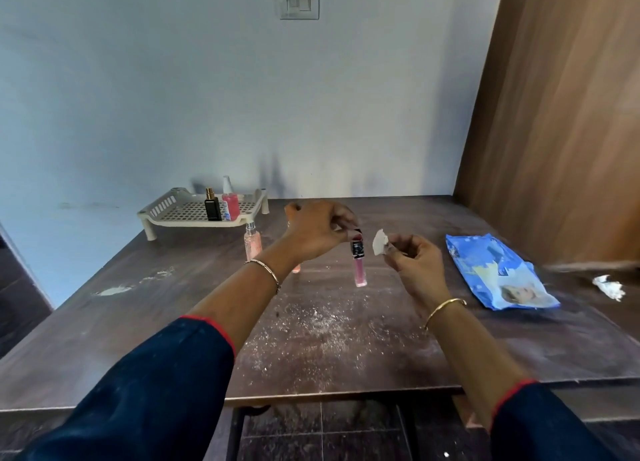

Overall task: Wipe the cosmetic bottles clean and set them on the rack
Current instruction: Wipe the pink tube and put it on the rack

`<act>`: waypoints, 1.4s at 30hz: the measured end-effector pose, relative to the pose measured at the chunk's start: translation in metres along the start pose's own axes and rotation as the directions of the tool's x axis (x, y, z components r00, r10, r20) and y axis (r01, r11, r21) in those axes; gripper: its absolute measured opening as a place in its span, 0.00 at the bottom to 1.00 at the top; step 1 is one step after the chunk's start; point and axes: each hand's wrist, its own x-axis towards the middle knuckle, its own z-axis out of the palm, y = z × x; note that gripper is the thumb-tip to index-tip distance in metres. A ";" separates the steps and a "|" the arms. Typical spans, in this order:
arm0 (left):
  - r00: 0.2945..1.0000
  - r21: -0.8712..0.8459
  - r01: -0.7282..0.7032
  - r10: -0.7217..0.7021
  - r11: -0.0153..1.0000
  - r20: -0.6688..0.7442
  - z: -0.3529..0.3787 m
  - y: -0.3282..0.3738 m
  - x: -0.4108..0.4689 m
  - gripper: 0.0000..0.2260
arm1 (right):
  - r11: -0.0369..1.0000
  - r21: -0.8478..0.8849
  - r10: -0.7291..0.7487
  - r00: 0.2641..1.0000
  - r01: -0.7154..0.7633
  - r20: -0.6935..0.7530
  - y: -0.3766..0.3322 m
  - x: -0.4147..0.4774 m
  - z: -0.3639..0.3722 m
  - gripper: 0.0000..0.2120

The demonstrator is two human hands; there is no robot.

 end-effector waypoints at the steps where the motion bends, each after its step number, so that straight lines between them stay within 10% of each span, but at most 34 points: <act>1: 1.000 -0.037 -0.021 0.022 0.999 0.011 0.006 0.008 -0.006 0.07 | 0.999 0.034 0.022 1.000 -0.022 -0.001 0.002 -0.010 -0.007 0.07; 13: 0.998 0.005 -0.056 0.056 0.998 -0.001 0.057 0.066 -0.048 0.04 | 0.996 0.092 0.008 0.971 0.014 -0.240 0.018 -0.081 -0.062 0.09; 18: 0.997 0.030 -0.074 0.075 0.997 -0.008 0.062 0.068 -0.055 0.17 | 0.996 -0.027 -0.091 0.954 0.086 -0.285 0.017 -0.083 -0.071 0.13; 24: 0.993 0.012 -0.105 0.106 0.994 -0.059 0.065 0.071 -0.054 0.22 | 0.673 -0.476 -0.628 0.777 0.566 0.036 0.001 -0.072 -0.069 0.11; 30: 0.992 -0.006 -0.110 0.109 0.994 -0.068 0.067 0.070 -0.051 0.21 | 0.326 -0.631 -0.660 0.647 0.704 0.381 0.020 -0.064 -0.080 0.10; 42: 0.995 -0.012 -0.098 0.098 0.995 -0.016 0.067 0.071 -0.044 0.22 | 0.291 -0.644 -0.698 0.617 0.708 0.364 0.004 -0.057 -0.079 0.11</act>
